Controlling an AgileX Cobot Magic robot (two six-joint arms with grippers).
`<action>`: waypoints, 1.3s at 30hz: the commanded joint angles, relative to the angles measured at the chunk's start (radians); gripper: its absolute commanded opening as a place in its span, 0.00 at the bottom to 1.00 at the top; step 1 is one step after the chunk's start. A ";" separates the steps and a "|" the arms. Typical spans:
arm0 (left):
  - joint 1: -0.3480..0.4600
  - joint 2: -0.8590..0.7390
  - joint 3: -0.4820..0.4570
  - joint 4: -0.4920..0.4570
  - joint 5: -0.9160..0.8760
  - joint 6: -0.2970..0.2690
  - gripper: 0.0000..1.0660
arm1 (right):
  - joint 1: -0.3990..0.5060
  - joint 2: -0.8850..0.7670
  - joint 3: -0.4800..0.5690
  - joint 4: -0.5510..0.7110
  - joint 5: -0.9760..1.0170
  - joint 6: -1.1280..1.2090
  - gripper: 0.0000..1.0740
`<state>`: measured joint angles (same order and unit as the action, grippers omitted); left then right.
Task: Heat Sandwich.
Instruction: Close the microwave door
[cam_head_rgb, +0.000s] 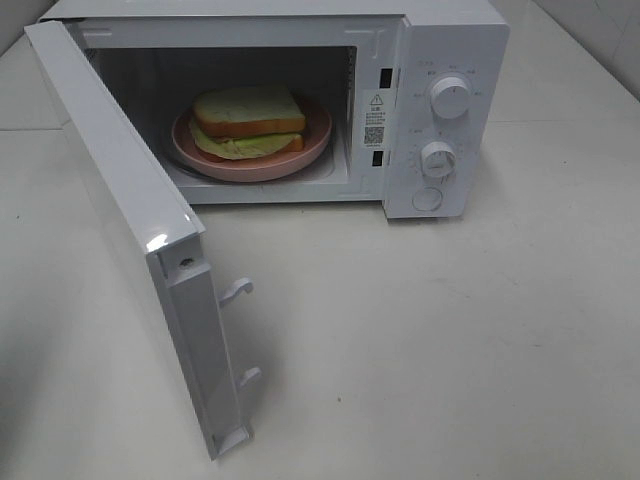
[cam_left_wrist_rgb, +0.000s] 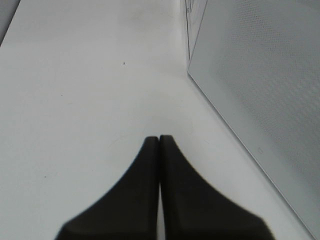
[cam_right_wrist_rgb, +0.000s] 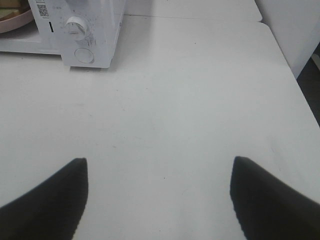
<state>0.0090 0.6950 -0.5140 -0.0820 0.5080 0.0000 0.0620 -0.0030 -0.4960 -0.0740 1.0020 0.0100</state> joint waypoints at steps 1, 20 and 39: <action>0.001 0.057 0.061 -0.008 -0.190 -0.007 0.00 | -0.004 -0.029 0.000 0.003 -0.007 0.011 0.70; -0.028 0.431 0.200 0.113 -0.952 -0.018 0.00 | -0.004 -0.029 0.000 0.003 -0.007 0.014 0.70; -0.144 0.671 0.196 0.364 -1.244 -0.128 0.00 | -0.004 -0.029 0.000 0.003 -0.007 0.014 0.70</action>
<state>-0.1280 1.3650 -0.3160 0.2690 -0.7080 -0.1020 0.0620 -0.0030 -0.4960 -0.0740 1.0020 0.0110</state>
